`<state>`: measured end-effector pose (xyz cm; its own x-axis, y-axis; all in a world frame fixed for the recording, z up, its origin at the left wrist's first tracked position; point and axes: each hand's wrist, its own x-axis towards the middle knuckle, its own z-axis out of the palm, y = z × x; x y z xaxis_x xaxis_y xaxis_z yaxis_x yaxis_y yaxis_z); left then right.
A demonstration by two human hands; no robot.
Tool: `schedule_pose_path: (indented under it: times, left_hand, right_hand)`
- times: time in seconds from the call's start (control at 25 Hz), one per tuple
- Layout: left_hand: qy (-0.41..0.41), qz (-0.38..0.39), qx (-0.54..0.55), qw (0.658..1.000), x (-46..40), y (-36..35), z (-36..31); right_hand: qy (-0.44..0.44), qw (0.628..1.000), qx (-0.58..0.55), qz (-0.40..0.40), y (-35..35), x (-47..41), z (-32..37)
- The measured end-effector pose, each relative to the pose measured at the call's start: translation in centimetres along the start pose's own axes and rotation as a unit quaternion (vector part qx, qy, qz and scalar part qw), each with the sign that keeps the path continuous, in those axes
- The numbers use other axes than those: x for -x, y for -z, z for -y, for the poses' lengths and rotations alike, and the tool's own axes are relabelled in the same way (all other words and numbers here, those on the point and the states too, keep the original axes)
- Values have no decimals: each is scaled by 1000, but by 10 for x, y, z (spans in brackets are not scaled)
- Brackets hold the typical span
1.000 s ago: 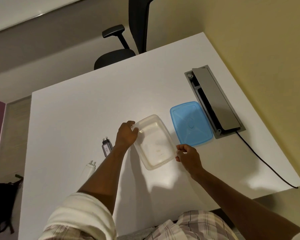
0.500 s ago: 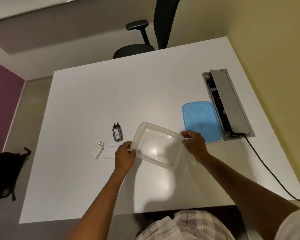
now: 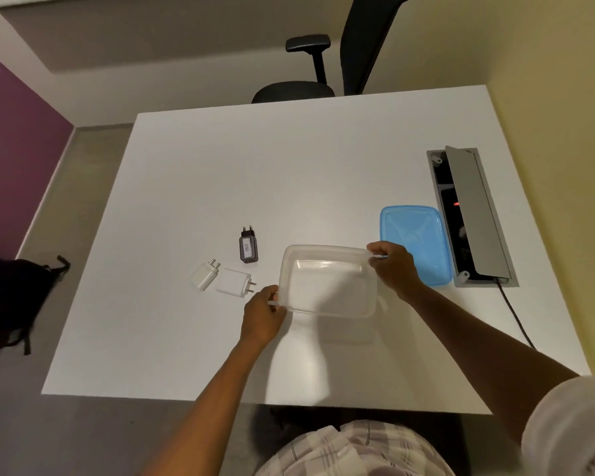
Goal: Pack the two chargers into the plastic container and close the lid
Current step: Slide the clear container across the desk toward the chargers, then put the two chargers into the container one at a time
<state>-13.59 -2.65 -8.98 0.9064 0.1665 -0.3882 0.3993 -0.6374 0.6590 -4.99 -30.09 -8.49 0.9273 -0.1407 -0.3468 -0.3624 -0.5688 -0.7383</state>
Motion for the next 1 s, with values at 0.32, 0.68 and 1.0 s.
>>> schedule_pose_path:
  times: [0.32,0.68,1.0]
  left_hand:
    - [10,24,1,1000,1,8,21]
    - [47,-4,-43,998,7,33,109]
    - [-5,-40,-185,982,-2,10,162]
  right_hand:
    - [-8,1000,17,-16,3,10,9]
    - [202,978,9,-52,-68,66,95]
    - [166,963,107,183,-203,73,140]
